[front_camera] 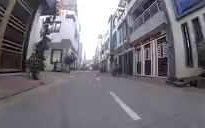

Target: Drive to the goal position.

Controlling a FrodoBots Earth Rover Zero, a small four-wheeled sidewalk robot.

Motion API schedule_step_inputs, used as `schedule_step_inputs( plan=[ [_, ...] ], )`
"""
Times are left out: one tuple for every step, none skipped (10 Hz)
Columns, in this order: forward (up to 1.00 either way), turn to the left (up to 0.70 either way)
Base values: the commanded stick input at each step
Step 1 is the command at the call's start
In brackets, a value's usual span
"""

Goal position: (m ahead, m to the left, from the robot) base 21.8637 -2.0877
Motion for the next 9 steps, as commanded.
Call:
schedule_step_inputs(
  plan=[
    [1.0,0.27],
    [1.0,0.27],
    [1.0,0.27],
    [1.0,0.27],
    [1.0,0.27],
    [1.0,0.27],
    [1.0,0.27],
    [1.0,0.04],
    [1.0,0.0]
  ],
)
